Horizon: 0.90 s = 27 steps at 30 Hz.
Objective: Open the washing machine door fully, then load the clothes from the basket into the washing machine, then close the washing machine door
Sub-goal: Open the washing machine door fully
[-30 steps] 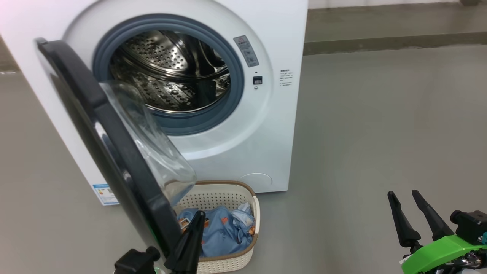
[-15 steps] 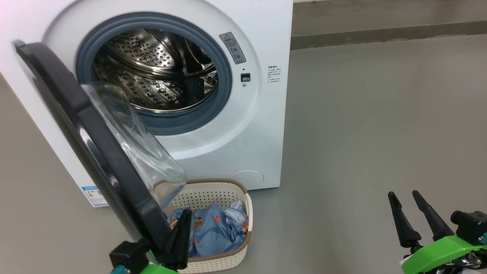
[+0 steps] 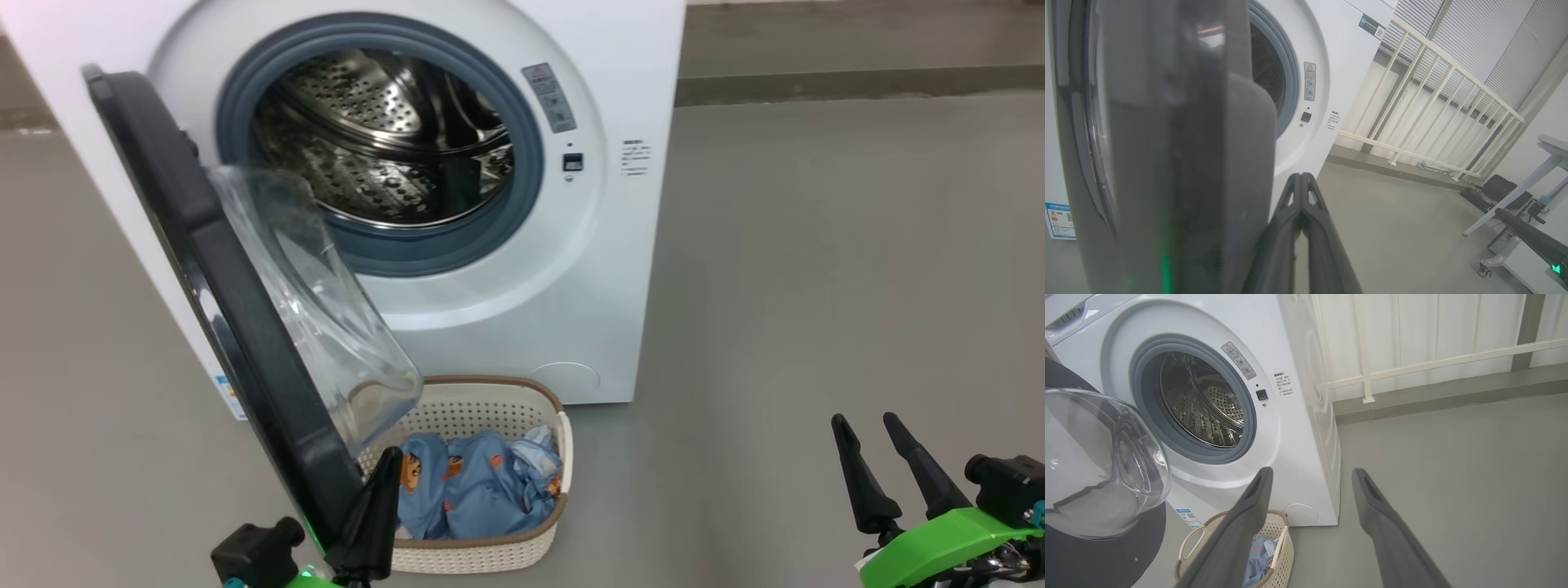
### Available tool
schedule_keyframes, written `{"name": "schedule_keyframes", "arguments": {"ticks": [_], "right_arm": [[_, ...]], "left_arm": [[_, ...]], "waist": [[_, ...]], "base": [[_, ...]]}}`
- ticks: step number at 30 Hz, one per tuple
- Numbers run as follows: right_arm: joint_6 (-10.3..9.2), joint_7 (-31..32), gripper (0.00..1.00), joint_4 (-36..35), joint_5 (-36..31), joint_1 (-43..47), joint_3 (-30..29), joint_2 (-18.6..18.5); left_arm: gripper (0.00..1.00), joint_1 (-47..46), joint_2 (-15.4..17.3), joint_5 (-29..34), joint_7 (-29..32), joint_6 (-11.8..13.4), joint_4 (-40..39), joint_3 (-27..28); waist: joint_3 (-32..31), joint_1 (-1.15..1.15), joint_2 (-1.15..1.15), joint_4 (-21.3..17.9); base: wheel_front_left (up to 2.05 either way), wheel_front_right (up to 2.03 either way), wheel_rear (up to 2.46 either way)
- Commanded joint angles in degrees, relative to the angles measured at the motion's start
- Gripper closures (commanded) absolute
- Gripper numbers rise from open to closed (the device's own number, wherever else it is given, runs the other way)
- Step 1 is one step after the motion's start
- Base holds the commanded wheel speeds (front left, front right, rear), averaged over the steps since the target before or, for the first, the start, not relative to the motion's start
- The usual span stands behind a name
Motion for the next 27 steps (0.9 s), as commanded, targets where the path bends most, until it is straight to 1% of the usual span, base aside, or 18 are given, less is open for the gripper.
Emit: {"name": "schedule_keyframes", "arguments": {"ticks": [1,9,10,19,23,27], "right_arm": [[0.33,-0.71,0.0,-0.99,0.94,-0.71,0.98,-0.9],[0.33,-0.71,0.0,-0.7,1.02,-0.54,0.54,-0.25],[0.33,-0.71,0.0,-0.7,1.02,-0.54,0.54,-0.25],[0.33,-0.71,0.0,-0.34,1.03,-0.36,0.34,0.13],[0.33,-0.71,0.0,-0.3,1.04,-0.48,0.56,0.43],[0.33,-0.71,0.0,-0.21,0.97,-0.51,0.46,0.85]], "left_arm": [[1.0,-1.33,2.35,-0.58,-0.72,1.34,-1.67,3.98],[1.0,1.11,3.66,-0.72,-0.31,2.51,-4.65,4.6],[1.0,1.11,3.66,-0.72,-0.31,2.51,-4.65,4.6],[1.0,3.14,5.7,-1.38,1.27,4.09,-7.58,6.11],[1.0,2.91,6.65,-2.47,2.59,5.42,-8.18,7.94],[1.0,2.03,8.38,-2.81,4.19,7.03,-8.16,9.79]], "waist": [[0.01,0.0,0.0,1.55],[-0.17,0.0,0.0,5.45],[-0.17,0.0,0.0,5.45],[-0.16,0.0,0.0,10.4],[0.0,0.0,0.0,12.57],[0.48,0.0,0.0,14.64]], "base": [[0.0,0.0,0.0],[0.0,0.0,0.0],[0.0,0.0,0.0],[0.0,0.0,0.0],[0.0,0.0,0.0],[0.0,0.0,0.0]]}}
